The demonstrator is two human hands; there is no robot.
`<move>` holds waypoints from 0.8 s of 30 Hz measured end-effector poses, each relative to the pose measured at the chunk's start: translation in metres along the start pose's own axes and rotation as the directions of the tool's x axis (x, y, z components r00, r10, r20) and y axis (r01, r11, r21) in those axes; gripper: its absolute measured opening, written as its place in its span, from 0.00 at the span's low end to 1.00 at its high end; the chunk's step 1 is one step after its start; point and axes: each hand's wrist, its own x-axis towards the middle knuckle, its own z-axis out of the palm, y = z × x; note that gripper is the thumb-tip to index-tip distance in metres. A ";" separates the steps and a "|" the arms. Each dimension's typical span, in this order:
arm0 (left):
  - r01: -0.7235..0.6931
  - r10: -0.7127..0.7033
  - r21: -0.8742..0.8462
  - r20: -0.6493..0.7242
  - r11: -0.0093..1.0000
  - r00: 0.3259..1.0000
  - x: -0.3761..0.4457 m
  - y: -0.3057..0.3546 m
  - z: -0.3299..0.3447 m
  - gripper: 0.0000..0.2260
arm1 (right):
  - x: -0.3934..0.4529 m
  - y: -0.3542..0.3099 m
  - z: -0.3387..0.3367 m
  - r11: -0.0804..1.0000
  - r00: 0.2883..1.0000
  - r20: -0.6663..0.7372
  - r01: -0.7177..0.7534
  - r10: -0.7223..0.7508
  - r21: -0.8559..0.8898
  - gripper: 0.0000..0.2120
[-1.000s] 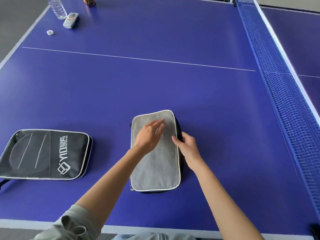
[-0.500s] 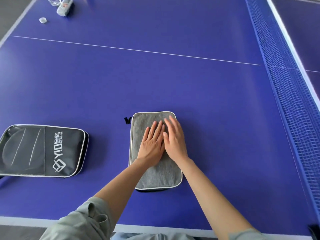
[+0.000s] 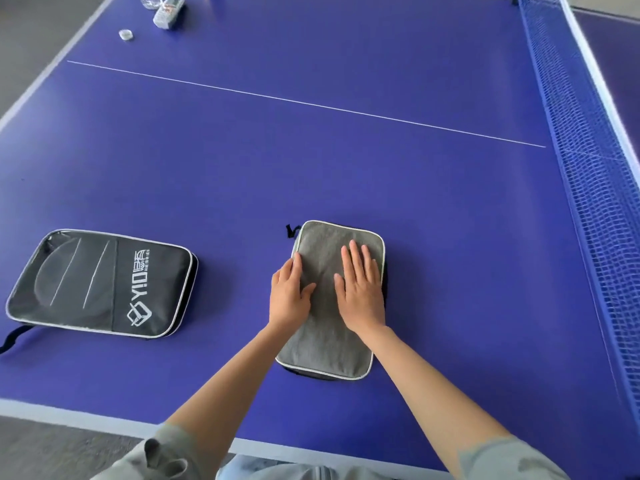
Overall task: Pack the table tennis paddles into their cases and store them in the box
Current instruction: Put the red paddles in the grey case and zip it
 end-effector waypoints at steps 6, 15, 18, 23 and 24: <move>-0.286 0.231 0.103 0.364 0.953 0.902 0.050 0.030 0.010 0.29 | -0.030 0.019 -0.002 0.941 0.942 -0.037 -0.330 0.333 0.077 0.30; -0.427 0.256 0.270 0.493 0.863 0.831 0.074 0.074 0.020 0.27 | -0.042 0.019 -0.006 0.856 0.862 -0.010 -0.502 0.507 0.126 0.32; -0.238 0.180 0.199 0.271 0.951 0.946 0.045 0.053 0.013 0.25 | -0.031 0.031 -0.015 0.987 0.987 0.004 -0.160 0.160 0.019 0.30; 0.075 -0.079 -0.099 -0.035 0.992 0.996 -0.011 0.009 0.011 0.21 | 0.006 0.047 -0.025 0.906 0.909 0.179 0.402 -0.377 -0.132 0.26; 0.107 -0.121 -0.190 -0.061 0.976 0.991 -0.017 0.004 0.011 0.20 | 0.008 0.048 -0.023 0.891 0.901 0.182 0.423 -0.394 -0.165 0.26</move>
